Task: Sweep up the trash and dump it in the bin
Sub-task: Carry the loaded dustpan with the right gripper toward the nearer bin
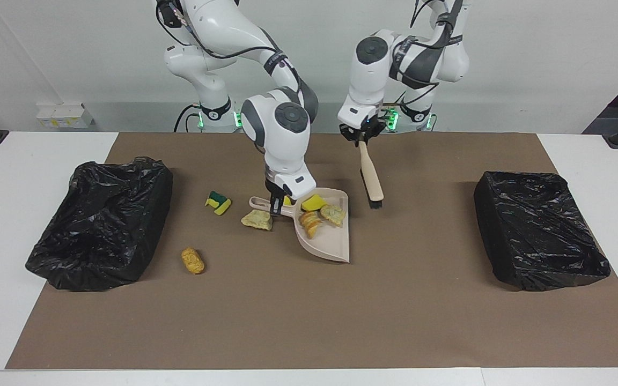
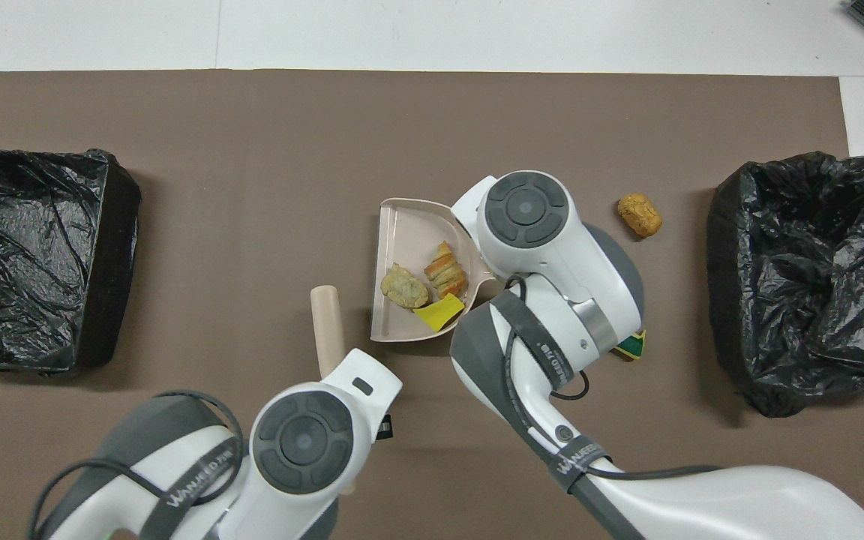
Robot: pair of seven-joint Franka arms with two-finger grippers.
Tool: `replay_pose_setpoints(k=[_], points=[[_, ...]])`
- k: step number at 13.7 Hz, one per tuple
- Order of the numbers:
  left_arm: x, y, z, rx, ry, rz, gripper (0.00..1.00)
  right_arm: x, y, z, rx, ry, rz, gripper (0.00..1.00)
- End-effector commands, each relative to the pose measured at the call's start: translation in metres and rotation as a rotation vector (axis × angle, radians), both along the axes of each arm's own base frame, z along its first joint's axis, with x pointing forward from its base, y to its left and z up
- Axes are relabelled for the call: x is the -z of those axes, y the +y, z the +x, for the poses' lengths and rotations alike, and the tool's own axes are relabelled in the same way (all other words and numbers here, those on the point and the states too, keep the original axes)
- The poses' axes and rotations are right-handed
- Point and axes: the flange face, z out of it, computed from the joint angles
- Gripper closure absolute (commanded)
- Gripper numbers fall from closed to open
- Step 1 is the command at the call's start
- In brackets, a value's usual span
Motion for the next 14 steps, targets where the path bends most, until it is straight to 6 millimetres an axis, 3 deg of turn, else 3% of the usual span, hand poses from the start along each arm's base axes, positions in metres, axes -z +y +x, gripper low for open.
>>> replay_pose_setpoints(k=[1, 4, 5, 7, 8, 14], points=[[0.016, -0.005, -0.020, -0.030, -0.037, -0.020, 1.00, -0.043, -0.039, 0.004, -0.027, -0.012, 0.077, 1.00], [0.024, -0.023, -0.034, -0.035, -0.028, -0.061, 1.00, -0.067, -0.082, 0.013, -0.029, 0.019, 0.106, 1.00], [0.039, -0.036, -0.046, -0.032, -0.038, -0.075, 1.00, -0.076, -0.103, 0.018, -0.025, 0.032, 0.111, 1.00], [0.060, -0.049, -0.051, -0.060, -0.060, -0.093, 1.00, -0.093, -0.140, 0.024, -0.028, 0.044, 0.137, 1.00], [0.063, -0.053, -0.056, -0.046, -0.060, -0.098, 1.00, -0.100, -0.161, 0.027, -0.024, 0.052, 0.141, 1.00], [0.078, -0.053, -0.065, 0.038, -0.005, -0.122, 1.00, -0.143, -0.263, 0.025, 0.003, 0.013, 0.200, 1.00]])
